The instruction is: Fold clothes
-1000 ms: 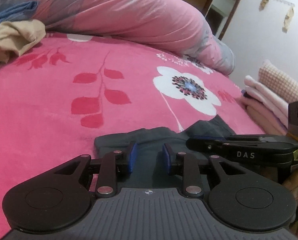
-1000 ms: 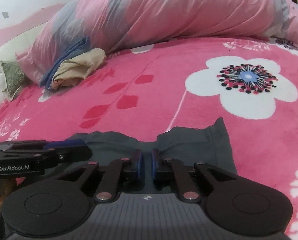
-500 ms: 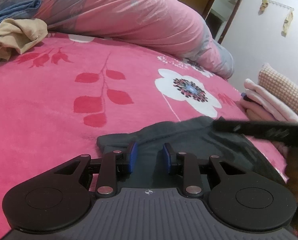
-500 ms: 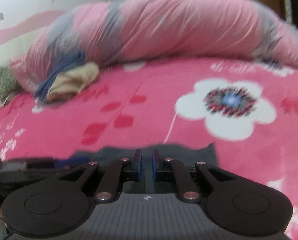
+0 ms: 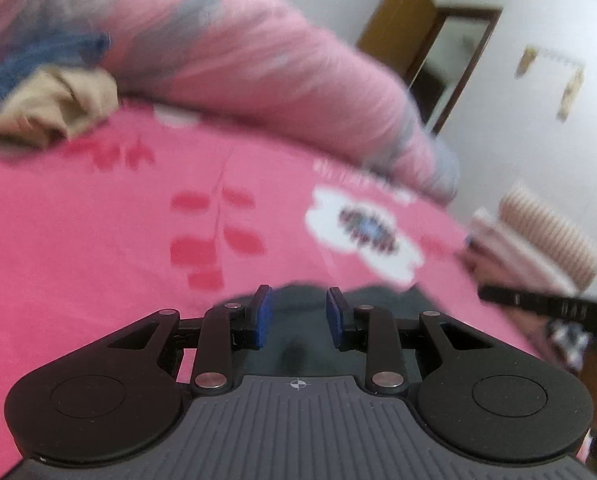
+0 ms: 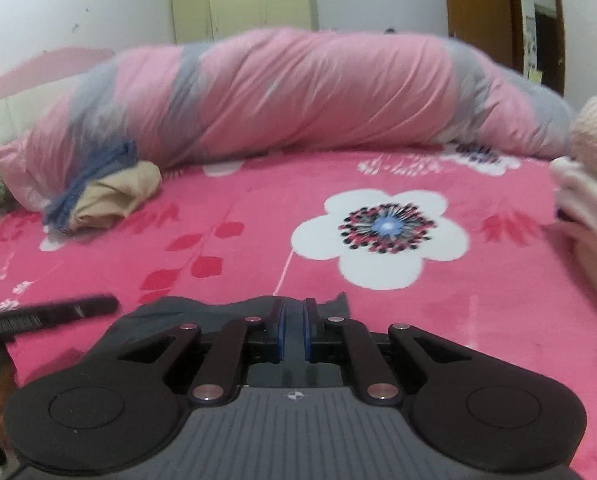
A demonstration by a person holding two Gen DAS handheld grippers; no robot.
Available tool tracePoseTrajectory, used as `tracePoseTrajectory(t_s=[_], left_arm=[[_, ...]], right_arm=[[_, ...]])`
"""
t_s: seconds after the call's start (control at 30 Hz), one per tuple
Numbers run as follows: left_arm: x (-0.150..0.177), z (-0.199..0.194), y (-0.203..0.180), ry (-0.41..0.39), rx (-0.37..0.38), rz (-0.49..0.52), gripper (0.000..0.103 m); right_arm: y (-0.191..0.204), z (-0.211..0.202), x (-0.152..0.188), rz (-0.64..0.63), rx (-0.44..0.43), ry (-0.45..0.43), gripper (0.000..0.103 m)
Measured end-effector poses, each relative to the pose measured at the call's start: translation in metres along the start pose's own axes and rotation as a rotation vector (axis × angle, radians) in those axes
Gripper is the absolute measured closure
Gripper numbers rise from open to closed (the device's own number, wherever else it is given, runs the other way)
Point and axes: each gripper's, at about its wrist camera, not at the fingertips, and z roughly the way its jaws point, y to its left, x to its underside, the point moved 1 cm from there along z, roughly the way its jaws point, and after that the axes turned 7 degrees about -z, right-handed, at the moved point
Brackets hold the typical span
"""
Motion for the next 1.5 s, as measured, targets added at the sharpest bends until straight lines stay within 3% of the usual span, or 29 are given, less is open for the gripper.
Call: tracePoseTrajectory(t_s=[0.13, 0.27, 0.37, 0.47, 0.73, 0.87, 1.07, 1.3, 1.5], left_arm=[[0.006, -0.052, -0.017, -0.026, 0.038, 0.058, 0.074], [0.042, -0.084, -0.026, 0.046, 0.08, 0.097, 0.074], [0.077, -0.09, -0.032, 0.131, 0.084, 0.144, 0.074], [0.104, -0.07, -0.023, 0.202, 0.019, 0.139, 0.074], [0.109, -0.063, -0.016, 0.206, -0.007, 0.083, 0.074], [0.112, -0.066, -0.016, 0.202, -0.012, 0.085, 0.074], [0.113, -0.068, -0.016, 0.205, -0.017, 0.089, 0.073], [0.114, -0.069, -0.019, 0.204, -0.031, 0.089, 0.073], [0.107, -0.078, -0.028, 0.185, -0.059, 0.085, 0.071]], right_arm=[[0.008, -0.04, 0.021, -0.03, -0.034, -0.003, 0.095], [0.03, -0.059, 0.055, -0.068, -0.095, 0.027, 0.095], [0.041, -0.045, 0.083, -0.102, -0.074, 0.084, 0.095], [0.035, -0.017, 0.111, -0.072, -0.032, 0.139, 0.096], [0.016, -0.058, 0.099, 0.027, 0.026, 0.013, 0.095], [-0.006, -0.046, 0.127, 0.081, 0.092, 0.086, 0.096], [-0.021, -0.067, 0.124, 0.164, 0.1, -0.003, 0.095], [-0.015, -0.085, 0.096, 0.165, 0.058, -0.107, 0.095], [0.007, -0.075, 0.08, 0.142, -0.024, -0.138, 0.095]])
